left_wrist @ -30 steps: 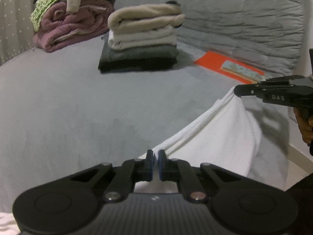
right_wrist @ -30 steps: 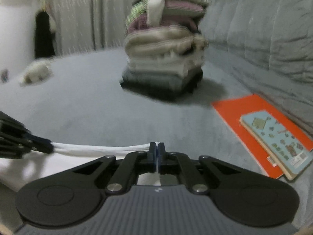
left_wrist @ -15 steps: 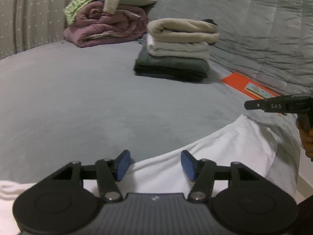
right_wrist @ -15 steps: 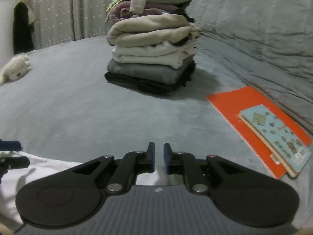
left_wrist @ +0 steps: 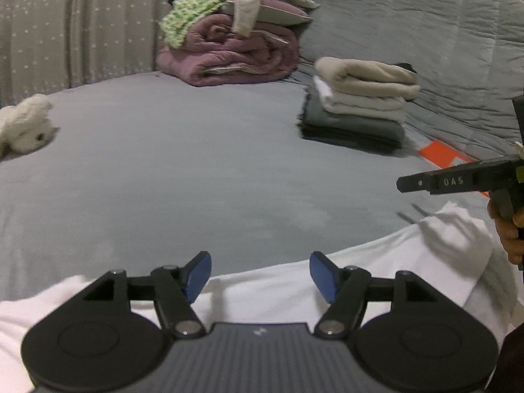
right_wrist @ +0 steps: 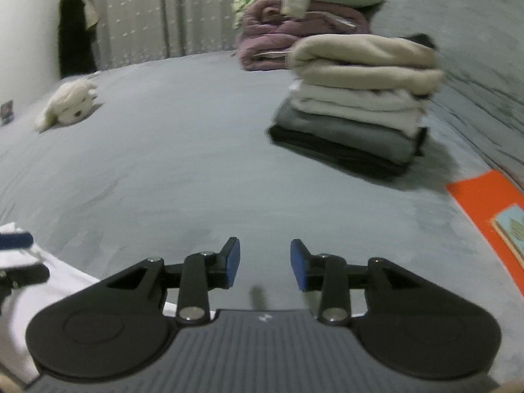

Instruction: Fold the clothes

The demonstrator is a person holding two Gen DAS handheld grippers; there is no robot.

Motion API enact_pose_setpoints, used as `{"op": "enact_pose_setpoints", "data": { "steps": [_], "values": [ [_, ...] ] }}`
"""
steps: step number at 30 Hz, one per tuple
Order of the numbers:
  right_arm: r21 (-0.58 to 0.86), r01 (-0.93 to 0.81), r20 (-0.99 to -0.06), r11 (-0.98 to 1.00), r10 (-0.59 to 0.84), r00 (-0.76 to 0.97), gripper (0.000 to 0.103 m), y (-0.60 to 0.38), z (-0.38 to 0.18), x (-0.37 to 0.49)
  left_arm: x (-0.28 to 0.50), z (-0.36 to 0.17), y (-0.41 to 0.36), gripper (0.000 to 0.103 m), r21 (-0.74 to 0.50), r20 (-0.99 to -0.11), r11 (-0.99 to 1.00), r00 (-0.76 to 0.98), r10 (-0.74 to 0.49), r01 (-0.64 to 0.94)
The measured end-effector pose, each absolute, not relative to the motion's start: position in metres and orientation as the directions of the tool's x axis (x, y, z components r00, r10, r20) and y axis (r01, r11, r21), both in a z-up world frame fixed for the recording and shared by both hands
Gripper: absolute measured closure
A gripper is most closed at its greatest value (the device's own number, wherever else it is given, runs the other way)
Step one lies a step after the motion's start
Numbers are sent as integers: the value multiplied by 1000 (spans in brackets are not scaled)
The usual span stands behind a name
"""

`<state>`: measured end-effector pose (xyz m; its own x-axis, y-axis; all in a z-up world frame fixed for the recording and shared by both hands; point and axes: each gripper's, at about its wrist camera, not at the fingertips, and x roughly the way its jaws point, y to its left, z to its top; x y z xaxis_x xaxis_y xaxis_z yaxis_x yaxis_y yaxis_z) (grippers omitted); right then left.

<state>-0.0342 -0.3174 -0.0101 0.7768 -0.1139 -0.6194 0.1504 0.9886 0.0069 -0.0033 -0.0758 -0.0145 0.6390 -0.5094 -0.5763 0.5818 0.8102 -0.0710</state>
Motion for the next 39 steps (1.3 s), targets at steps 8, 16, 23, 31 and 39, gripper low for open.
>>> {"op": "enact_pose_setpoints", "data": {
  "steps": [8, 16, 23, 31, 39],
  "values": [
    [14, 60, -646, 998, -37, 762, 64, -274, -18, -5, 3, -17, -25, 31, -67, -582, 855, 676, -452, 514],
    [93, -67, -658, 993, 112, 744, 63, -233, -22, 15, 4, -22, 12, 31, -84, -597, 889, 692, -406, 450],
    [311, -273, -621, 910, 412, 667, 63, -203, -22, 30, 0, -26, 43, 31, -90, -613, 906, 694, -378, 415],
    [354, -476, -585, 805, 588, 559, 63, -159, -26, 34, -8, -33, 56, 31, -69, -625, 900, 685, -375, 429],
    [366, -529, -609, 765, 627, 485, 63, -143, -37, 36, -21, -42, 59, 31, -15, -616, 885, 693, -375, 465]
  ]
}}
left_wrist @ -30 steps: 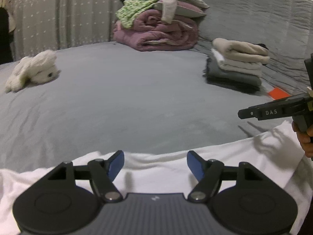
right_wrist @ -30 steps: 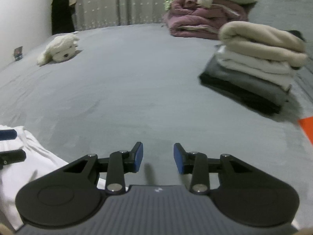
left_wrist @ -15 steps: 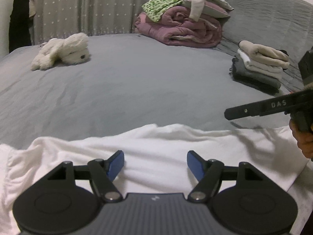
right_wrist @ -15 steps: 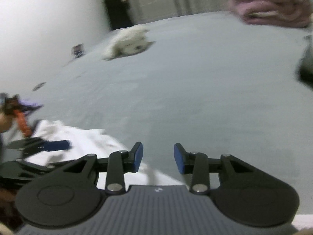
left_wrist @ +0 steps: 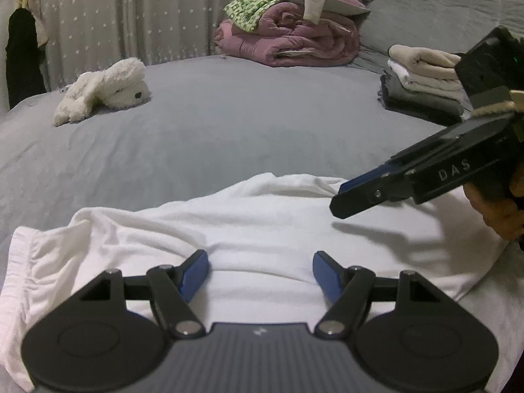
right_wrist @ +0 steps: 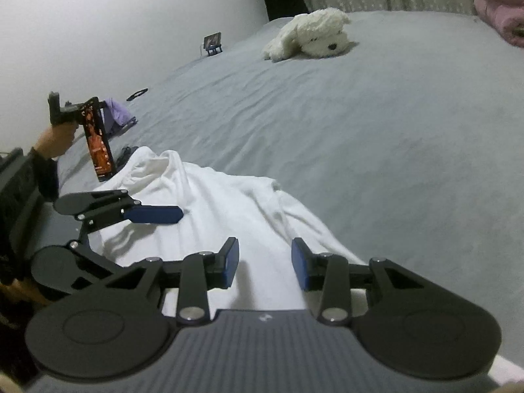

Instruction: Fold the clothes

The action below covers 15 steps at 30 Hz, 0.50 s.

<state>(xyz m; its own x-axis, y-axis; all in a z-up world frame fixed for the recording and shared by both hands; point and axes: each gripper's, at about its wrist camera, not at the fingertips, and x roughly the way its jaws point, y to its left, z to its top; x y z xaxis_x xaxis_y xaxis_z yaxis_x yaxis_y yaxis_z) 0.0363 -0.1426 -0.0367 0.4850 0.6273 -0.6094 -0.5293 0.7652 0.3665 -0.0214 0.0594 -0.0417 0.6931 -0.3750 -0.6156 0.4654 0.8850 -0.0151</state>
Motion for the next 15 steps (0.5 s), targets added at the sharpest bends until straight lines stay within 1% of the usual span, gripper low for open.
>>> {"op": "enact_pose_setpoints", "data": {
  "steps": [6, 12, 15],
  "values": [
    [518, -467, -572, 717, 696, 434, 63, -149, -47, 59, -26, -43, 72, 31, -64, -609, 883, 682, -404, 465],
    [749, -342, -477, 568, 820, 317, 63, -163, -64, 99, -33, -44, 76, 30, -48, -603, 874, 684, -411, 483],
    [792, -310, -448, 527, 845, 291, 66, -162, -65, 110, -34, -43, 78, 30, -55, -605, 873, 679, -415, 485]
  ]
}}
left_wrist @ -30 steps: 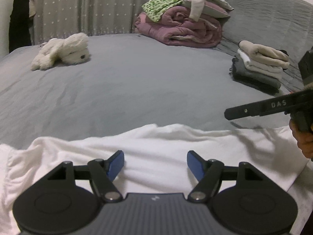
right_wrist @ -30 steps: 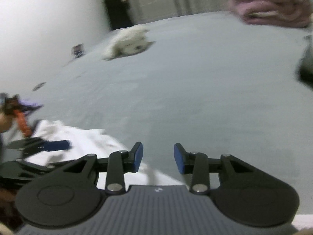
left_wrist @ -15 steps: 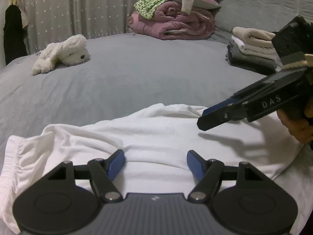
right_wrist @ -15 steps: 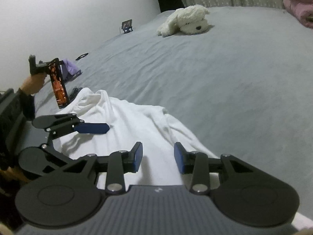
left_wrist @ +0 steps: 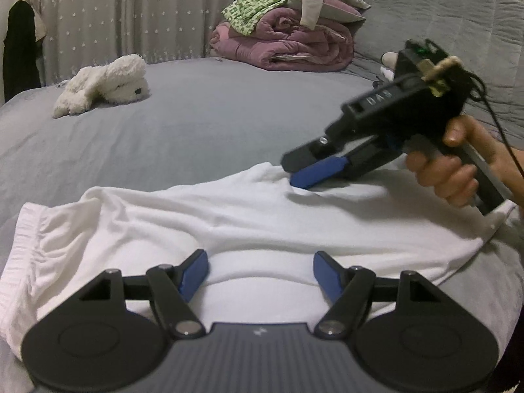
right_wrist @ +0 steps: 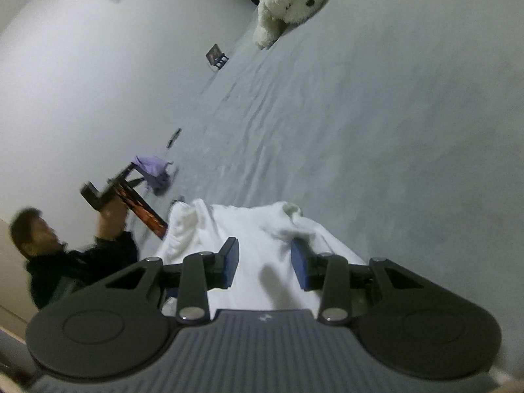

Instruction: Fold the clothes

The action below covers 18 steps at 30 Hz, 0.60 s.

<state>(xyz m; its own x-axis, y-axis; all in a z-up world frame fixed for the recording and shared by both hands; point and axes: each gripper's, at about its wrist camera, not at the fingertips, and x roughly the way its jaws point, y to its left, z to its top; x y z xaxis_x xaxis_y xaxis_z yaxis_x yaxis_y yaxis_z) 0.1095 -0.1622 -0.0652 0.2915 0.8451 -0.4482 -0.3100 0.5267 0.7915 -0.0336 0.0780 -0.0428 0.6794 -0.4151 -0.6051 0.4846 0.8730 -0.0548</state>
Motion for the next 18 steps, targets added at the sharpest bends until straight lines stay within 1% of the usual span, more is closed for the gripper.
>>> {"op": "enact_pose_setpoints", "data": {
  "steps": [5, 9, 12, 18],
  "values": [
    [762, -322, -472, 562, 822, 320, 66, -163, -54, 110, -35, -42, 81, 30, -57, -610, 872, 674, -416, 487],
    [720, -314, -489, 619, 773, 404, 66, -171, -46, 100, -37, -42, 82, 30, -60, -610, 871, 673, -419, 488],
    [630, -350, -522, 693, 712, 470, 64, -168, -40, 84, -38, -42, 83, 30, -61, -610, 872, 673, -418, 486],
    [473, -435, -560, 767, 642, 523, 66, -143, -39, 74, -39, -43, 81, 30, -46, -609, 873, 679, -411, 486]
  ]
}}
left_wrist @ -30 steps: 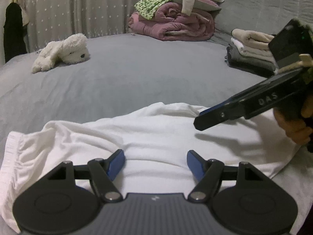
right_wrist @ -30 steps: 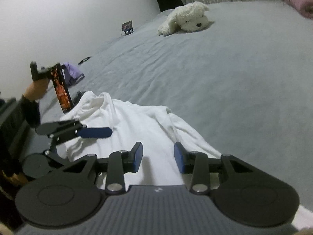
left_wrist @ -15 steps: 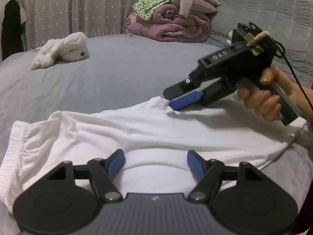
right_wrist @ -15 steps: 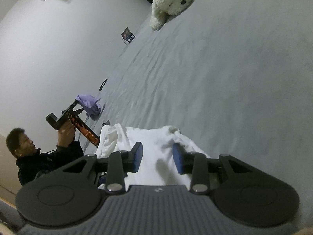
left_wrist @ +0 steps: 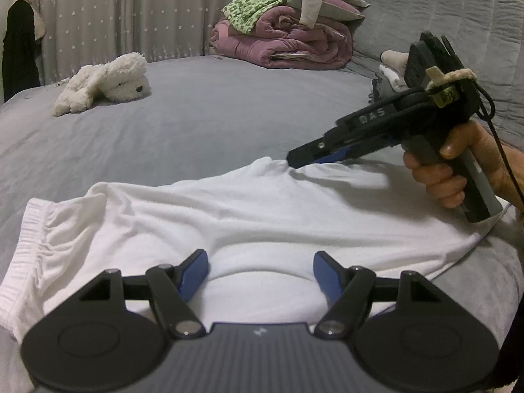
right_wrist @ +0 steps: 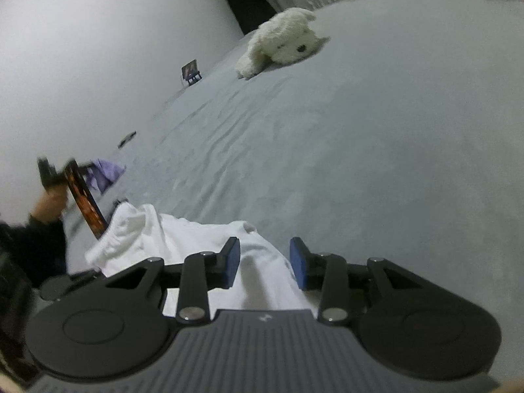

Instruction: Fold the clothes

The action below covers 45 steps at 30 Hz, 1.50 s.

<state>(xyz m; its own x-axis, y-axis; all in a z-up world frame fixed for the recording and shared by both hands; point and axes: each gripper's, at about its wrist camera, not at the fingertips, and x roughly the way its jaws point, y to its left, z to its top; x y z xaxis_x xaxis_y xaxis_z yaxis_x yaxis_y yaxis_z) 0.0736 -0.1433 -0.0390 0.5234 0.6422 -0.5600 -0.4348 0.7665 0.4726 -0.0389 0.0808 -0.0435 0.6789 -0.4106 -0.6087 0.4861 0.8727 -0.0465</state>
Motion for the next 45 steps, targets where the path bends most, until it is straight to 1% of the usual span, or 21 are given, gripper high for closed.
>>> {"op": "enact_pose_setpoints", "data": {
  "steps": [1, 2, 4, 6, 7, 8, 9, 12, 15, 18, 21, 23, 24, 25, 26, 30, 32, 37, 42, 44, 45],
  "values": [
    [423, -450, -570, 786, 617, 543, 70, -136, -38, 72, -40, -44, 80, 30, -43, -607, 873, 681, -410, 487],
    [368, -468, -577, 803, 592, 562, 70, -129, -38, 70, -41, -45, 80, 29, -40, -605, 873, 683, -409, 487],
    [285, -504, -580, 815, 565, 586, 65, -119, -41, 65, -41, -45, 80, 29, -35, -601, 873, 687, -408, 487],
    [224, -540, -580, 811, 557, 595, 65, -108, -43, 60, -41, -46, 80, 29, -32, -599, 872, 689, -408, 488],
    [194, -561, -582, 805, 555, 595, 74, -103, -45, 58, -41, -46, 80, 29, -32, -599, 872, 689, -408, 489],
    [164, -581, -583, 797, 554, 594, 89, -97, -46, 55, -41, -46, 80, 29, -32, -599, 871, 689, -409, 489],
    [133, -597, -585, 791, 549, 597, 95, -93, -47, 52, -41, -45, 81, 29, -34, -599, 871, 688, -410, 490],
    [-2, -576, -568, 817, 473, 673, 97, -80, -39, 49, -40, -45, 82, 29, -36, -600, 868, 685, -415, 494],
    [-52, -512, -525, 858, 413, 745, 99, -83, -33, 53, -41, -45, 84, 29, -38, -597, 865, 683, -421, 500],
    [-74, -493, -566, 867, 370, 737, 99, -81, -49, 63, -42, -45, 85, 28, -40, -594, 863, 682, -426, 504],
    [-109, -493, -563, 864, 355, 747, 98, -79, -51, 60, -43, -44, 86, 28, -40, -592, 863, 683, -427, 504],
    [-94, -485, -555, 869, 359, 750, 93, -85, -49, 57, -45, -43, 87, 28, -40, -591, 865, 686, -424, 500],
    [-78, -478, -550, 875, 362, 752, 88, -89, -48, 56, -47, -42, 89, 28, -39, -592, 867, 688, -420, 496],
    [-56, -467, -545, 882, 365, 755, 76, -92, -45, 55, -48, -42, 90, 28, -38, -593, 869, 689, -417, 493],
    [-37, -456, -540, 889, 366, 757, 71, -95, -42, 54, -49, -41, 91, 27, -37, -594, 871, 691, -413, 489],
    [40, -442, -542, 896, 391, 744, 70, -110, -27, 43, -57, -35, 105, 27, -62, -610, 891, 689, -391, 450],
    [55, -448, -543, 893, 403, 737, 70, -113, -20, 33, -59, -31, 116, 27, -104, -624, 902, 679, -387, 419],
    [91, -484, -551, 870, 449, 703, 70, -109, -7, 7, -64, -23, 149, 28, -232, -657, 932, 662, -361, 278],
    [101, -558, -557, 824, 511, 654, 70, -94, -5, -29, -69, -20, 179, 29, -305, -653, 942, 690, -311, 136],
    [86, -594, -570, 800, 529, 629, 70, -86, -7, -42, -71, -19, 190, 32, -319, -647, 944, 709, -279, 82],
    [74, -607, -577, 791, 530, 621, 70, -81, -8, -48, -72, -18, 194, 36, -321, -646, 946, 720, -255, 48]
  ]
}}
